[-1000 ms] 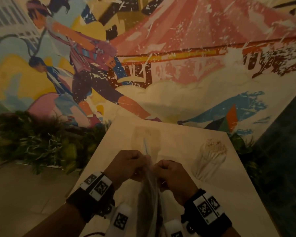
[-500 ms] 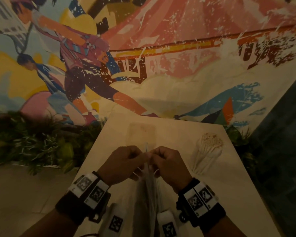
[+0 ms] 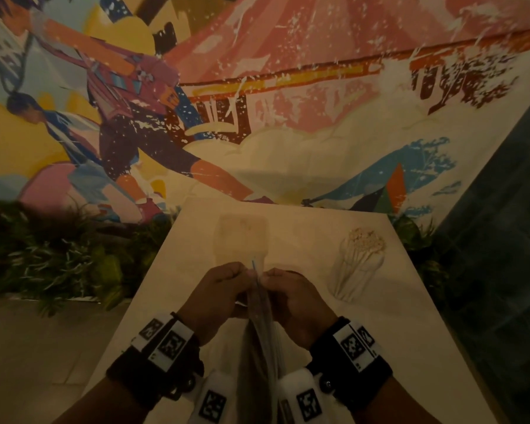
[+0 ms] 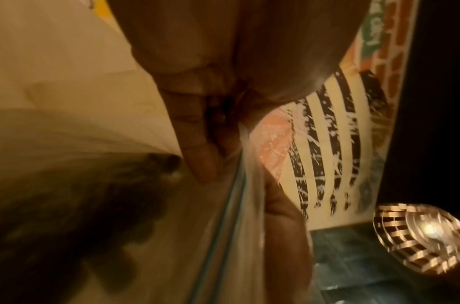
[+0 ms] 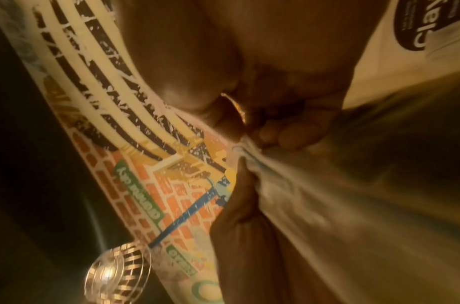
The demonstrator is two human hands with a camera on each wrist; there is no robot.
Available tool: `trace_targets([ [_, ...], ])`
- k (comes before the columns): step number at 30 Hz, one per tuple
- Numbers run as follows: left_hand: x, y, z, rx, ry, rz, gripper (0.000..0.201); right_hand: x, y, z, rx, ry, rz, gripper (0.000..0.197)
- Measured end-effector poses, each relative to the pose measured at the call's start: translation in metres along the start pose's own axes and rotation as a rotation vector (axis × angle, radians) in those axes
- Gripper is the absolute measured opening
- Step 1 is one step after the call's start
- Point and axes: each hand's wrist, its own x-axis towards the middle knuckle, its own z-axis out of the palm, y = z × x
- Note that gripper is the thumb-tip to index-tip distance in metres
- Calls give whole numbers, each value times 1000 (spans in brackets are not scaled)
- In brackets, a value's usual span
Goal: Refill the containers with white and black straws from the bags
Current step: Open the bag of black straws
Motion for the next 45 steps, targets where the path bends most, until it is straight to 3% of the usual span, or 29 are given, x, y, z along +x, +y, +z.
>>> trace_targets([
  [6,3,-11,-5,-159,39,-101,27,-1,9,-10,240,-42,7,26],
  [8,3,-11,-3,-160,57,-114,26,-3,9,-9,129,20,-33,28],
  [10,4,-9,0,-127,75,-121,26,-11,7,-6,-157,83,-134,16],
  [13,5,-4,-1,-95,123,-114,26,-24,7,-7,-569,42,-235,16],
  [15,1,-1,0,-39,134,-100,27,-28,10,-8,-601,42,-213,24],
  [19,-15,-6,9,372,31,-71,38,-28,15,-10,-529,90,-247,16],
  [22,-18,-13,3,210,21,-82,28,-31,15,-13,-414,51,-161,16],
  [25,-18,-13,-7,-36,109,-136,26,-36,11,-26,-194,117,-73,22],
  [27,-19,-14,-9,-157,159,-151,26,-37,10,-29,-179,142,-60,20],
  [31,-22,-21,-4,-247,117,-186,18,-40,20,-12,-591,47,-98,28],
  [33,-23,-23,-3,-293,154,-182,14,-41,22,-10,-651,36,-130,22],
  [36,-20,-30,-20,-354,288,-186,19,-42,16,-27,-517,124,-80,11],
  [39,-17,-35,-49,-357,387,-176,24,-43,11,-58,-352,335,-89,10],
  [42,-20,-41,-63,-336,299,-159,17,-40,12,-74,-213,419,-95,10],
  [45,-22,-44,-73,-400,275,-80,20,-34,18,-73,-200,386,-73,14],
])
